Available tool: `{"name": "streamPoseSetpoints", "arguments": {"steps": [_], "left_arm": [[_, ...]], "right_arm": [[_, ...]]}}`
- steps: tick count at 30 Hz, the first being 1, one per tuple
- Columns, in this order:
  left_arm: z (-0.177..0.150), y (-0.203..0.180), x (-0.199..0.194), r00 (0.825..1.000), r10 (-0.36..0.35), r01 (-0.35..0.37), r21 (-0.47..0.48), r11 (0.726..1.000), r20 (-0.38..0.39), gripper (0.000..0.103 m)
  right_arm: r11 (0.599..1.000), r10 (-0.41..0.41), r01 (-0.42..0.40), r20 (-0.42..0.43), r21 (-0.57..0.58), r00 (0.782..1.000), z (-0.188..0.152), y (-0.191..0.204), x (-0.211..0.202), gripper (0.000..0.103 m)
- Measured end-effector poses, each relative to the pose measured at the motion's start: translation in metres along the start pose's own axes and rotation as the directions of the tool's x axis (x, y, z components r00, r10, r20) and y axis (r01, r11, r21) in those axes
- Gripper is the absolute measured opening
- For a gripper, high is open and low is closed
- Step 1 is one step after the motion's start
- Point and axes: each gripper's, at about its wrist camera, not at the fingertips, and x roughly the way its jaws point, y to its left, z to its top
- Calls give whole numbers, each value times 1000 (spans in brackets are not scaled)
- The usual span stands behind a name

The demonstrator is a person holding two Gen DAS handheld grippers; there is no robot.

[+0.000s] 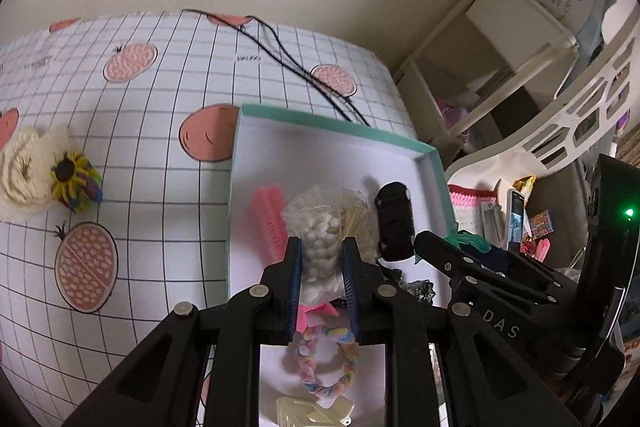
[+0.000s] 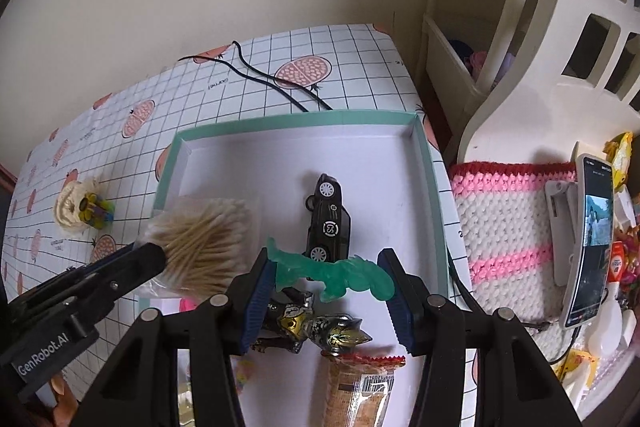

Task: Organize objects
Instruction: 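Lower the swab bag and green toy into the tray and open both tools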

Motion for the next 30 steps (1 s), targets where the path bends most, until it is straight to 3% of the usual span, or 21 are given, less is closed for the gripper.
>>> {"name": "streamPoseSetpoints", "arguments": {"steps": [11,20,22,25,28,30], "left_arm": [[2,-3,-4,1000,15,-15,-1,1000,-9,22],[10,-7,-24,999,28,-28,12,1000,15,24],[13,-6,-31,998,62,-62,9,998,21,38],[17,-3,-43,992,120,-121,10,993,38,42],[20,0,-55,985,160,-160,6,987,57,57],[22,3,-62,981,182,-182,-2,983,71,59]], "right_arm": [[1000,8,-8,12,2,1000,4,2,-8,62],[1000,20,-18,88,-26,996,8,9,-41,65],[999,24,-20,105,-38,994,9,13,-48,71],[998,31,-24,123,-59,992,9,19,-56,77],[997,43,-34,130,-73,991,10,24,-60,79],[996,47,-37,130,-76,990,11,27,-60,88]]}}
